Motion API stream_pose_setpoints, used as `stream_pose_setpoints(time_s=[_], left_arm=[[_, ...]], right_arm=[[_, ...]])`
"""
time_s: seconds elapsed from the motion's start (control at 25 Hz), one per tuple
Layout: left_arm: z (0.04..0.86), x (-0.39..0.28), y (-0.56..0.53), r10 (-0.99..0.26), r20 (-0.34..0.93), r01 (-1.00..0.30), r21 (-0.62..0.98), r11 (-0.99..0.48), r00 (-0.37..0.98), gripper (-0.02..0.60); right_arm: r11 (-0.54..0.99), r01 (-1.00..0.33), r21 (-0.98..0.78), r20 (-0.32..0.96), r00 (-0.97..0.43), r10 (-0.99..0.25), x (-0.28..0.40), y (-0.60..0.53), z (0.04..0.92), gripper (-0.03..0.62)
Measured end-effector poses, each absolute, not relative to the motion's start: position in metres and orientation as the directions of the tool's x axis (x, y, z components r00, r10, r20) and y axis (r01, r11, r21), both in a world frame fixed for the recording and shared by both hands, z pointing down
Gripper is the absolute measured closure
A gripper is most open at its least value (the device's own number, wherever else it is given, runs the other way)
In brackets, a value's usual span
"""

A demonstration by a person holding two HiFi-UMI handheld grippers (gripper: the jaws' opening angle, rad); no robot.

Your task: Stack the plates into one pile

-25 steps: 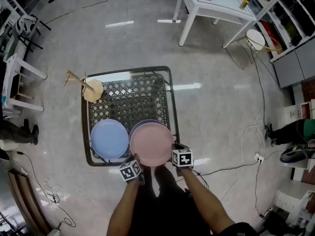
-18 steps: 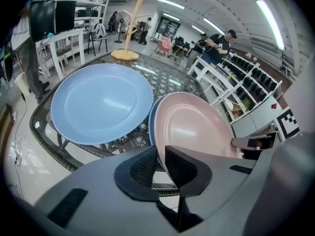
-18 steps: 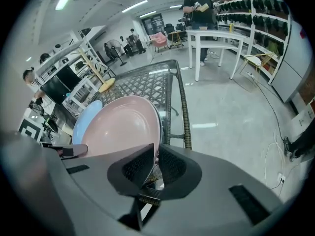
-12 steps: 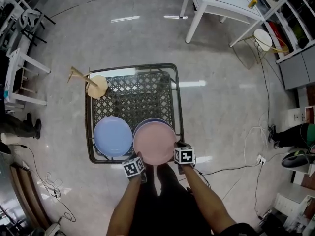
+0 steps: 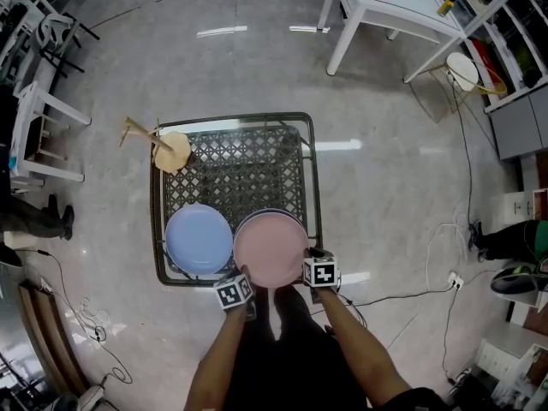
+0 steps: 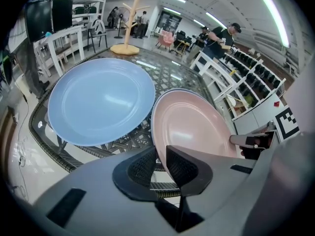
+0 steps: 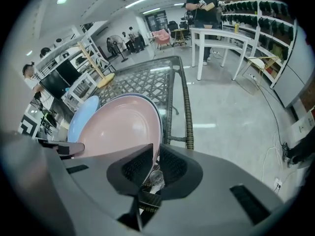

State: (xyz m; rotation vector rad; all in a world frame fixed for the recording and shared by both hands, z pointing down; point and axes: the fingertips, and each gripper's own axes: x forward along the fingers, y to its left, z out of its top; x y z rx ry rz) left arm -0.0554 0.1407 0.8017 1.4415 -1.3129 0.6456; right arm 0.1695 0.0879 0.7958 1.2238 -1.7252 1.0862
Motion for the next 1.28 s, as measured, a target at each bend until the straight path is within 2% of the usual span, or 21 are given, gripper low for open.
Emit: stream_pose_setpoints(time_s=[0.52,0.88,1.04,1.16,1.28], left_arm=[[0.796,-0.053,0.14,-0.392,0.883,-0.93,0.336,0.146,0.258,0.486],[0.777,-0.058,0.147,-0.443,0.868,-0.927,0.331,0.178,0.225,0.486],[0.765,-0.06,0.153,-0.482,0.85,-0.929,0.328,0.172,0.211,0.518],[0.753,-0.06,0.157,-0.514,0.832,-0.926,0.337,0.171,0.208,0.56],[0.738,-0.061,0.162,-0.564,0.799,-0.912,0.367,0.182,0.209,0.566]], right_arm=[[0.233,-0.949,-0.211,0.896,-0.283,-0.341,0.163,0.088,0.789,0.505],[0.289,-0.935,-0.204,0.867,-0.31,-0.39,0.158,0.088,0.763,0.505],[0.31,-0.93,-0.196,0.836,-0.323,-0.443,0.154,0.088,0.744,0.557],[0.334,-0.919,-0.211,0.804,-0.357,-0.476,0.149,0.088,0.725,0.572],[0.366,-0.903,-0.226,0.772,-0.395,-0.498,0.143,0.09,0.711,0.582]])
